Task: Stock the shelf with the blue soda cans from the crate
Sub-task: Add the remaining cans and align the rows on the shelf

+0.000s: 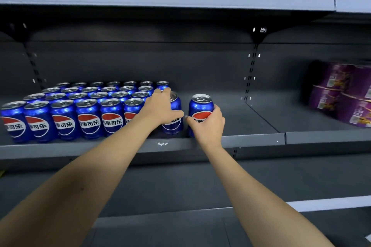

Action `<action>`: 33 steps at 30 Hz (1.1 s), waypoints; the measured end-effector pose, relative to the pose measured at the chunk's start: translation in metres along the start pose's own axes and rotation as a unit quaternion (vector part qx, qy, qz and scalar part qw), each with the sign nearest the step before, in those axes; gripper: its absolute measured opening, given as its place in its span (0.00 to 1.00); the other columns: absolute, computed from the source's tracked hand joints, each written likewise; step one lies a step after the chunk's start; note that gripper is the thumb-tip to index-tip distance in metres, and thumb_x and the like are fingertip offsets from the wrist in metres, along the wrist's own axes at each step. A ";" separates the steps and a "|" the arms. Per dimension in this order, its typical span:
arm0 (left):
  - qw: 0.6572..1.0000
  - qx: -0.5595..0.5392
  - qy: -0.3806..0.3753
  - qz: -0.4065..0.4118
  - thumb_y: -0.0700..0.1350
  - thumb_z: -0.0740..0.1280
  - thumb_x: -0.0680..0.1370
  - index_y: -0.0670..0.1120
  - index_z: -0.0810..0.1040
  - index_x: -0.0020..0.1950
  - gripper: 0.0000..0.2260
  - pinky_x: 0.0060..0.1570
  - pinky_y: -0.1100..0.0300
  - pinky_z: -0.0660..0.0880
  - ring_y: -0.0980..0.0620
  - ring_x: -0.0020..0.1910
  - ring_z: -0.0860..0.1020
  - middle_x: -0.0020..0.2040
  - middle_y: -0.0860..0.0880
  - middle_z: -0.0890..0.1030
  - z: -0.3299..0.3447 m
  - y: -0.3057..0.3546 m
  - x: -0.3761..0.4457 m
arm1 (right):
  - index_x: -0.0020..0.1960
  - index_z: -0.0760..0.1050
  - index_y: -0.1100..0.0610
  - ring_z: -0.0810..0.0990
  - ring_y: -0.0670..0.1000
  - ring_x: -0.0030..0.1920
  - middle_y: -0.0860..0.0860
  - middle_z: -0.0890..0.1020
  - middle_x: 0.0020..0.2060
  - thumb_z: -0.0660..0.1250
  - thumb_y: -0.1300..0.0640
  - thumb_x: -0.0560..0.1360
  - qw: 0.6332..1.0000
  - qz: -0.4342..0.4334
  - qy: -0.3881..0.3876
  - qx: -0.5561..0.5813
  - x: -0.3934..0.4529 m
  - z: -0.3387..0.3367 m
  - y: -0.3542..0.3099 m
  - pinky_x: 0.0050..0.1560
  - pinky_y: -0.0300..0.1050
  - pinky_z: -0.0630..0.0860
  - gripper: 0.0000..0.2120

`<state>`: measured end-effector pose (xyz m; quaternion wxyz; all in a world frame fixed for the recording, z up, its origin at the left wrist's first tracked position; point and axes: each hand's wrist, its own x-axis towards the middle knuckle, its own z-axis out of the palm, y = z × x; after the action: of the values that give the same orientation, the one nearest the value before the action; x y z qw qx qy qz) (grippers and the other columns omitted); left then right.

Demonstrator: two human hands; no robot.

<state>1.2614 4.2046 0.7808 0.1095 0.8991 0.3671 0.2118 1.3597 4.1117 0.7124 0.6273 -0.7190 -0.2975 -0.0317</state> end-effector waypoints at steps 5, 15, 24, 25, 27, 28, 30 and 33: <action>1.000 0.015 -0.020 0.001 0.53 0.70 0.71 0.45 0.63 0.72 0.33 0.58 0.52 0.68 0.40 0.64 0.69 0.67 0.41 0.68 0.007 -0.015 0.025 | 0.61 0.69 0.55 0.66 0.49 0.53 0.49 0.76 0.54 0.77 0.52 0.63 1.000 0.002 -0.001 -0.014 0.021 0.024 0.006 0.50 0.39 0.66 0.30; 0.999 -0.004 -0.050 0.007 0.56 0.71 0.69 0.45 0.65 0.71 0.34 0.56 0.54 0.69 0.41 0.64 0.70 0.66 0.41 0.70 0.029 -0.034 0.047 | 0.58 0.70 0.55 0.70 0.52 0.55 0.48 0.76 0.50 0.77 0.53 0.62 0.999 0.023 -0.002 -0.035 0.035 0.053 0.025 0.49 0.40 0.69 0.28; 0.996 0.035 -0.077 -0.009 0.56 0.73 0.68 0.46 0.60 0.74 0.39 0.57 0.49 0.69 0.36 0.64 0.68 0.70 0.39 0.61 0.038 -0.024 0.056 | 0.64 0.67 0.56 0.66 0.48 0.55 0.49 0.75 0.56 0.77 0.50 0.64 0.999 0.024 -0.020 -0.036 0.035 0.052 0.039 0.51 0.39 0.67 0.34; 0.996 0.036 -0.078 -0.011 0.56 0.73 0.68 0.46 0.60 0.73 0.39 0.56 0.50 0.70 0.36 0.63 0.69 0.69 0.39 0.60 0.038 -0.024 0.057 | 0.65 0.66 0.56 0.67 0.49 0.55 0.49 0.75 0.56 0.77 0.50 0.64 0.999 0.027 -0.024 -0.035 0.035 0.052 0.039 0.51 0.40 0.68 0.34; 0.996 0.047 -0.079 -0.005 0.56 0.74 0.68 0.46 0.61 0.73 0.39 0.55 0.50 0.70 0.36 0.62 0.70 0.68 0.39 0.60 0.038 -0.024 0.058 | 0.66 0.65 0.55 0.69 0.50 0.57 0.48 0.75 0.56 0.77 0.51 0.64 0.999 0.034 -0.026 -0.031 0.035 0.053 0.041 0.53 0.42 0.71 0.35; 0.995 0.053 -0.080 0.000 0.56 0.74 0.68 0.46 0.61 0.73 0.39 0.55 0.49 0.71 0.36 0.62 0.70 0.68 0.39 0.60 0.038 -0.025 0.058 | 0.66 0.65 0.55 0.70 0.51 0.58 0.48 0.75 0.56 0.77 0.51 0.64 0.999 0.037 -0.026 -0.030 0.035 0.054 0.042 0.55 0.45 0.73 0.35; 0.995 0.060 -0.080 0.010 0.56 0.74 0.67 0.45 0.60 0.73 0.40 0.56 0.48 0.71 0.36 0.62 0.70 0.69 0.39 0.61 0.038 -0.027 0.059 | 0.65 0.65 0.54 0.72 0.53 0.59 0.49 0.76 0.57 0.77 0.50 0.62 0.998 0.040 -0.027 -0.031 0.035 0.055 0.043 0.58 0.51 0.75 0.37; 0.995 0.061 -0.081 0.018 0.56 0.74 0.67 0.45 0.59 0.74 0.41 0.57 0.48 0.70 0.37 0.64 0.69 0.70 0.40 0.61 0.038 -0.029 0.058 | 0.65 0.65 0.54 0.74 0.54 0.59 0.49 0.76 0.57 0.78 0.49 0.61 0.998 0.034 -0.040 -0.027 0.035 0.053 0.045 0.59 0.53 0.75 0.38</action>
<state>1.2983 4.2648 0.7542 0.0797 0.9246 0.3535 0.1177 1.3921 4.1728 0.6766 0.5961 -0.7460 -0.2966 0.0104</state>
